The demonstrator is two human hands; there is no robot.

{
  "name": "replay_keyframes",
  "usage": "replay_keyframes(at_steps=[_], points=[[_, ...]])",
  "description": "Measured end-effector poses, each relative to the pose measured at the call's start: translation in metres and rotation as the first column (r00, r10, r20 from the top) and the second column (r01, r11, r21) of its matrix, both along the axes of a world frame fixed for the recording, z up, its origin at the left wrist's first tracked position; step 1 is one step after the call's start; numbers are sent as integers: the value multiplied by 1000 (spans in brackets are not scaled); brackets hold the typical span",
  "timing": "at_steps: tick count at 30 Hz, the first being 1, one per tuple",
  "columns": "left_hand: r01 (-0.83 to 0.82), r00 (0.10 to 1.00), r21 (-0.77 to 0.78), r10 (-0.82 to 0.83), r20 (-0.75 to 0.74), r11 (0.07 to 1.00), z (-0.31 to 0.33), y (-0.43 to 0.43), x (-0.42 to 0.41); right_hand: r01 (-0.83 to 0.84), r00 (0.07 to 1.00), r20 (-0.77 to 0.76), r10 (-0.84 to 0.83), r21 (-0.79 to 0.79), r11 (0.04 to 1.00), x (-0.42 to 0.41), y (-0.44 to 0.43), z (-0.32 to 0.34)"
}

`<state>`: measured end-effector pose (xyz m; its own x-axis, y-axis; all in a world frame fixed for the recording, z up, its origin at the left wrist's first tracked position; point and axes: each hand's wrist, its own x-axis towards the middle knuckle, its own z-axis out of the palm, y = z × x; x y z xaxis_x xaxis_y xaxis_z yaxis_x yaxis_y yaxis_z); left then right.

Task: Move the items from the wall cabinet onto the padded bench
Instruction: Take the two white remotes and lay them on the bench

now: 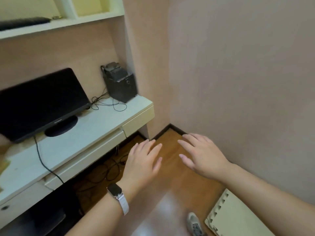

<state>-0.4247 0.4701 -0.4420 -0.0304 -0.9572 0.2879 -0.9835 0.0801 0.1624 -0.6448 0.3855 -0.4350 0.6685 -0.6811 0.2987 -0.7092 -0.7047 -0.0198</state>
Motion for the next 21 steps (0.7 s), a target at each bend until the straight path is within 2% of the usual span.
replay_keyframes(at_steps=[5, 9, 17, 21], points=[[-144, 990, -3, 144, 7, 990, 7, -48, 5, -114, 993, 33, 114, 20, 993, 21, -78, 8], [-153, 986, -15, 153, 67, 988, 21, -95, 0, -189, 981, 32, 189, 12, 982, 26, -141, 23], [-323, 942, -79, 329, 71, 943, 50, -146, 13, -341, 933, 89, 348, -90, 936, 55, -226, 55], [-379, 910, -128, 394, 128, 916, 68, -158, 35, -401, 904, 100, 416, -140, 905, 82, -250, 72]])
